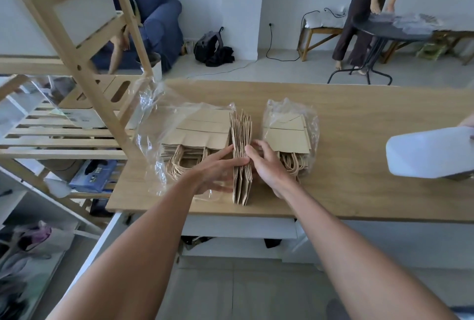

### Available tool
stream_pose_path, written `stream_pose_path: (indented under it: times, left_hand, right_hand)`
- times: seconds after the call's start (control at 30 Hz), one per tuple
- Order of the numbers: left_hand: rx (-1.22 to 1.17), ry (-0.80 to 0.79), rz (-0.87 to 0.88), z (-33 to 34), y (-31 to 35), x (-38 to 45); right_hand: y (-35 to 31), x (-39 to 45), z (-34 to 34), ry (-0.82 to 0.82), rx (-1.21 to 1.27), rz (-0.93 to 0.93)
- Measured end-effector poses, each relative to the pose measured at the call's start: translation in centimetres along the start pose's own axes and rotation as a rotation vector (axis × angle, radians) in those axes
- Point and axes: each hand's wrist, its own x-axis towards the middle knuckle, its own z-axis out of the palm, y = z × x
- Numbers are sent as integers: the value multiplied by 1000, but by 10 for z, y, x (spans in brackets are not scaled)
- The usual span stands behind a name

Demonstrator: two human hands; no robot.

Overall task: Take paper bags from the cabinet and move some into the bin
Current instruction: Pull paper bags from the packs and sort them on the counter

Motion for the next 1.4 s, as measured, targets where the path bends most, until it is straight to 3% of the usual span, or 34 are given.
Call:
stream_pose_path:
  times: [0.2,0.37,0.5,0.73,0.9,1.13,1.4]
  left_hand:
    - [34,9,12,-1,4,-2]
    - [-30,15,-12,-6,-5,0]
    - [-43,-2,-13,-5,-7,0]
    - [-42,6,-21,-7,-13,1]
    - [-41,-16,-8,-8,-13,0]
    - [-64,-21,-30,-9,-18,0]
    - [-76,-36,-32,-8,-17,-3]
  right_hand:
    - [-5,-6,-2,30,39,-19]
    - [3,-7,-7,196,-47,-39]
    - [0,-10,-11,41,-112,19]
    - [-8,-14,-11,176,-86,-36]
    - [-10,-9,-10,32,-150,-1]
    - [-9,-7,-12,124,-218,-41]
    - [-11,-6,-13,11,-219,-25]
